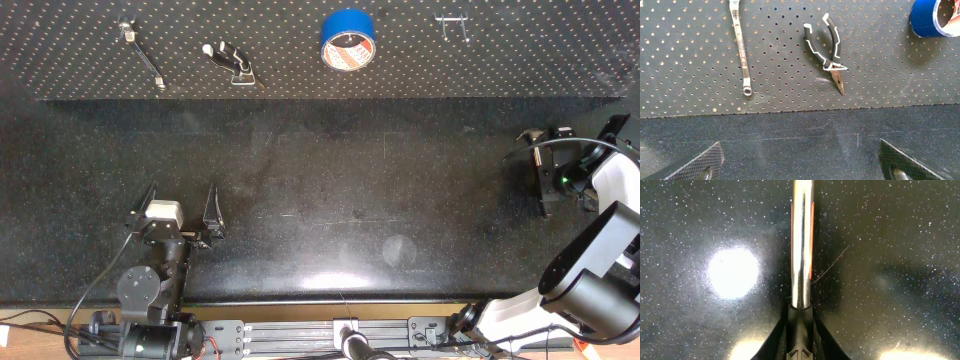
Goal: Place Tools Onto Pegboard
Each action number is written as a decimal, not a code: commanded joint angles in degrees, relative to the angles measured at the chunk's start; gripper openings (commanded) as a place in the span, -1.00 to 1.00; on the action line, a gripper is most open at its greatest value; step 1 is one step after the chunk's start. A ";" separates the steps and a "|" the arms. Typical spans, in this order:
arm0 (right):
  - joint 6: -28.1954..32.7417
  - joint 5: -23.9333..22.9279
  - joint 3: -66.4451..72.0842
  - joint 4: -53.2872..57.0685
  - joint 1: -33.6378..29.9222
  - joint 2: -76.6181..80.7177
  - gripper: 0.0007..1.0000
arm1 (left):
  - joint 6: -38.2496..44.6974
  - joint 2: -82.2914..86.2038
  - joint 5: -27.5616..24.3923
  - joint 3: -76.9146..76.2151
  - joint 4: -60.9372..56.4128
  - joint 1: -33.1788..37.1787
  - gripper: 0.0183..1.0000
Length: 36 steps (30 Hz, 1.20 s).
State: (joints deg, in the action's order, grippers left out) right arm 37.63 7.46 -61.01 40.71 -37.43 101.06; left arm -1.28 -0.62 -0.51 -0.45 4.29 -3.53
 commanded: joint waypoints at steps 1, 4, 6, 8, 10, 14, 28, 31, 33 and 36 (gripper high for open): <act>0.17 0.96 0.17 0.55 0.24 1.20 -0.74 | 0.94 0.42 -0.61 0.13 0.37 0.22 0.99; 0.15 0.96 0.17 0.52 0.24 1.20 -0.77 | 0.94 0.42 -0.61 0.13 0.37 0.22 0.99; 0.15 0.96 0.17 0.52 0.24 1.20 -0.80 | 0.94 0.42 -0.61 0.13 0.37 0.22 0.99; 0.17 0.96 0.17 0.52 0.24 1.20 -0.83 | 0.94 0.42 -0.61 0.13 0.37 0.22 0.99; 0.15 0.96 0.17 0.52 0.24 1.20 -0.84 | 0.94 0.42 -0.61 0.13 0.37 0.22 0.99; 0.15 0.96 0.17 0.98 0.24 1.03 -0.85 | 0.94 0.42 -0.61 0.13 0.37 0.22 0.99; -11.23 19.19 -17.11 24.02 14.95 -36.70 -0.85 | 0.94 0.42 -0.61 0.13 0.37 0.22 0.99; -12.33 19.10 -22.01 24.65 21.07 -34.36 -0.85 | 0.92 0.42 -0.61 0.13 0.37 0.22 0.99; -12.57 18.95 -22.49 24.39 24.11 -31.39 -0.85 | 0.94 0.42 -0.61 0.13 0.37 0.22 0.99; -12.55 18.95 -22.49 22.53 26.14 -27.34 -0.85 | 0.92 0.42 -0.61 0.13 0.37 0.22 0.99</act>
State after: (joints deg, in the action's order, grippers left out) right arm 25.91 25.28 -82.37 64.18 -12.25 72.58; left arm -1.26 -0.64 -0.51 -0.45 4.29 -3.53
